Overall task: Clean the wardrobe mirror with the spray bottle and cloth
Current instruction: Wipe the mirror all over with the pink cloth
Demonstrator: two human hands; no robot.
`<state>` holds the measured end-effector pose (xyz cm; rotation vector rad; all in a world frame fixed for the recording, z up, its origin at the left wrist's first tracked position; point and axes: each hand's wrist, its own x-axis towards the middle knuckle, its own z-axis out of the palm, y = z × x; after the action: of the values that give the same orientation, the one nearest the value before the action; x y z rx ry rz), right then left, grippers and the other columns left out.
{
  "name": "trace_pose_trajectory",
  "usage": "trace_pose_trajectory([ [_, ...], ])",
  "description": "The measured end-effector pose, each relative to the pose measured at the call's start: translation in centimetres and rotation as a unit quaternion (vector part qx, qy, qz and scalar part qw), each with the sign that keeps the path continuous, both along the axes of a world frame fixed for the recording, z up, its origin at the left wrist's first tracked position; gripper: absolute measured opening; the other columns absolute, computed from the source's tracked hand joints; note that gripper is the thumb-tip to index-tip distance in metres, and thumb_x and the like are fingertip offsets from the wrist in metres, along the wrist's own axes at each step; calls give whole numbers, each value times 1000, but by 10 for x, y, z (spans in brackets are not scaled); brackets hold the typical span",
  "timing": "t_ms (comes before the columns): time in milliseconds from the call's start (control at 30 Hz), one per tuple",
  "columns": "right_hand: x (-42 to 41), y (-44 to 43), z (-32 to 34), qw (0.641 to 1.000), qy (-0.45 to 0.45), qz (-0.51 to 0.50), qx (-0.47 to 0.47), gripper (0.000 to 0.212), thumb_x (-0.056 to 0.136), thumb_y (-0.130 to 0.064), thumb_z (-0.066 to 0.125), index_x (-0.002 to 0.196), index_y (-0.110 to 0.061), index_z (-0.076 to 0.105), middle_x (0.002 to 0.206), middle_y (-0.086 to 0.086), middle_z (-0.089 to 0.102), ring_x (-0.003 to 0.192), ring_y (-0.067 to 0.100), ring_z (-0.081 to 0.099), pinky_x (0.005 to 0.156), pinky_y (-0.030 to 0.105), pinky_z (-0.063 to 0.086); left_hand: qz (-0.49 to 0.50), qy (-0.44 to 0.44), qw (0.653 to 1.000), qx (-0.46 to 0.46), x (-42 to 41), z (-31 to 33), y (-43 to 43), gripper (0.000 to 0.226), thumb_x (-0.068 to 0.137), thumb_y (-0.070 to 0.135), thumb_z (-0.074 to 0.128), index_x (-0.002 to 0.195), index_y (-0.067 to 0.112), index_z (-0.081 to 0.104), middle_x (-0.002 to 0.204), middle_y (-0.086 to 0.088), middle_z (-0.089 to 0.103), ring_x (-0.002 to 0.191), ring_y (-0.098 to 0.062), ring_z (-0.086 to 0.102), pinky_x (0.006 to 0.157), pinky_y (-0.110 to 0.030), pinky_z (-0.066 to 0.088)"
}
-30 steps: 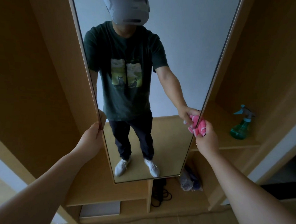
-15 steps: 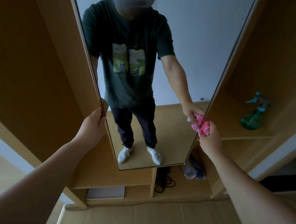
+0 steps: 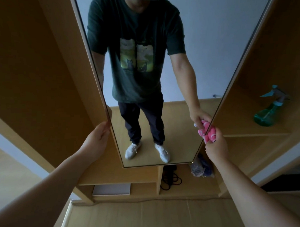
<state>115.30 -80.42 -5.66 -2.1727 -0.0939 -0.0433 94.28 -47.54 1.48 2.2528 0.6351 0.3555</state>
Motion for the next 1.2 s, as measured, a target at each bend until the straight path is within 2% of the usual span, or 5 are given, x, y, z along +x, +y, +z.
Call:
trace_pose_trajectory([
  [133,4,0,-13,1000,-2,-2,6,44,90,-7,61,131,-19,51,94,-3,61,87,25,63,73,41,55,-4,20,1000,-10,5,-21,0,36,100,9,40,135,8,46,124,-5,59,116,-18,54,93,-21,38],
  [267,7,-2,-25,1000,-15,2,1,44,89,-7,63,129,-22,52,92,-7,60,86,22,61,71,37,53,-7,38,999,-14,16,-37,-6,15,98,4,41,104,14,49,86,8,54,74,-3,51,60,-9,36],
  [433,9,-5,-37,1000,-14,17,-1,39,90,-9,62,126,-23,54,95,-7,61,88,19,61,67,29,47,-1,81,996,36,24,-56,-3,9,99,8,38,96,9,47,84,-8,54,73,-21,50,64,-32,39],
  [867,3,-2,-74,1000,0,9,-11,35,93,-9,59,125,-22,55,93,-4,64,82,19,60,57,20,39,-16,95,991,88,26,-68,2,7,99,9,38,94,9,43,74,-3,49,64,-15,46,54,-26,33],
  [1200,4,1,-124,997,67,2,-28,37,92,-4,58,125,-20,56,97,-3,63,98,23,62,83,36,51,-26,89,991,96,26,-67,1,8,99,9,38,92,10,42,73,-2,47,61,-11,43,53,-24,31],
])
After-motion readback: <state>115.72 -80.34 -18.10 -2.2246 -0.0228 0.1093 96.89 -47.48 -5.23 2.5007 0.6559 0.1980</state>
